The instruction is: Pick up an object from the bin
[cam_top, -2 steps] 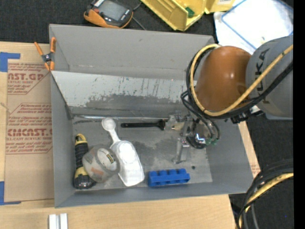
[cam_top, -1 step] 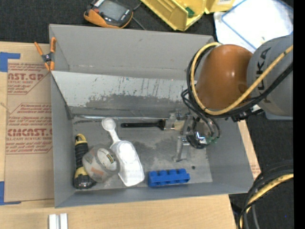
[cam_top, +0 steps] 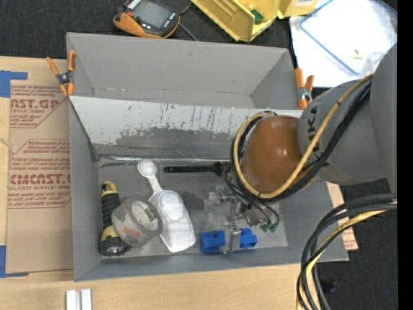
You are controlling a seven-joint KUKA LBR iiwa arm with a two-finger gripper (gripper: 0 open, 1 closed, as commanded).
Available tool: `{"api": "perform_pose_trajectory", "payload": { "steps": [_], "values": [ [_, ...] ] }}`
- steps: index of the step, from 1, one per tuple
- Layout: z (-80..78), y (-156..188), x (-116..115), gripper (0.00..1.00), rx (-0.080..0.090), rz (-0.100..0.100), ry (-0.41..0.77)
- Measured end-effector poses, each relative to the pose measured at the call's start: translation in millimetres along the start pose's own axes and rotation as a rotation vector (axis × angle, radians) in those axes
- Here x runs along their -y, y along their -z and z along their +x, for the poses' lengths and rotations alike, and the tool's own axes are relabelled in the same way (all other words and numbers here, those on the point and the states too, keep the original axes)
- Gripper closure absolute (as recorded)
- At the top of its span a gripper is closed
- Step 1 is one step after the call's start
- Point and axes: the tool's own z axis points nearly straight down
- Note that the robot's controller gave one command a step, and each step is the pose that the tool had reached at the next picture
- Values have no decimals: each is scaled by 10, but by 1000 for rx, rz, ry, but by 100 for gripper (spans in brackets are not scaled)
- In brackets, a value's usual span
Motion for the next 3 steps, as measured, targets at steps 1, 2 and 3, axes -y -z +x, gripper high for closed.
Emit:
{"api": "perform_pose_trajectory", "payload": {
  "steps": [1, 2, 3],
  "values": [
    [-949, 483, 611, 0, 19, 6, 47],
    [58, 18, -151, 0, -7, -6, 139],
    [-756, -294, 831, 0, 18, 5, 41]
  ]
}}
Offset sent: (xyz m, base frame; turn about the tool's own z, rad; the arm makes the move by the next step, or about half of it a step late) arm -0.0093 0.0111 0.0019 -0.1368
